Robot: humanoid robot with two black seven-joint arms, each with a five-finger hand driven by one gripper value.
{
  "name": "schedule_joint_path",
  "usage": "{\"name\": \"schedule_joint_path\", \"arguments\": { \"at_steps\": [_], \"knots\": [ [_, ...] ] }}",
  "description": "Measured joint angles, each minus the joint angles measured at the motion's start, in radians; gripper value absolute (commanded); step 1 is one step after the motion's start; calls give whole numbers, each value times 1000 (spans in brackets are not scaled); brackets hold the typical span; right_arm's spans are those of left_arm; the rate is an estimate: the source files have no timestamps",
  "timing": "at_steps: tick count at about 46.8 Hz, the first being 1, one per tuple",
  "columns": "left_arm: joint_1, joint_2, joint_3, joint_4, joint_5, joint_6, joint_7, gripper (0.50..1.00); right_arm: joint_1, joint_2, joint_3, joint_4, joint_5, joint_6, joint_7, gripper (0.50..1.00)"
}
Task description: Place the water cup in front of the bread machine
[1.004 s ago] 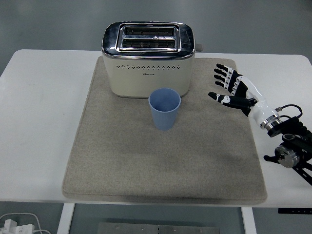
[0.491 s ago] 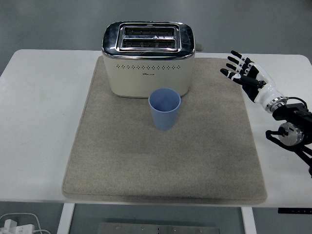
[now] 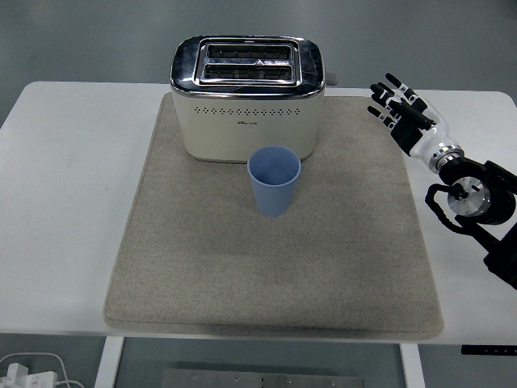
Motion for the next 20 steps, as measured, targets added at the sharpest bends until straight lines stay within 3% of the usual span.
{"name": "schedule_joint_path", "arguments": {
  "at_steps": [20],
  "knots": [
    [1, 0, 1, 0, 0, 0, -1, 1000, -5, 0, 7, -8, -1, 4, 4, 928]
  ]
}}
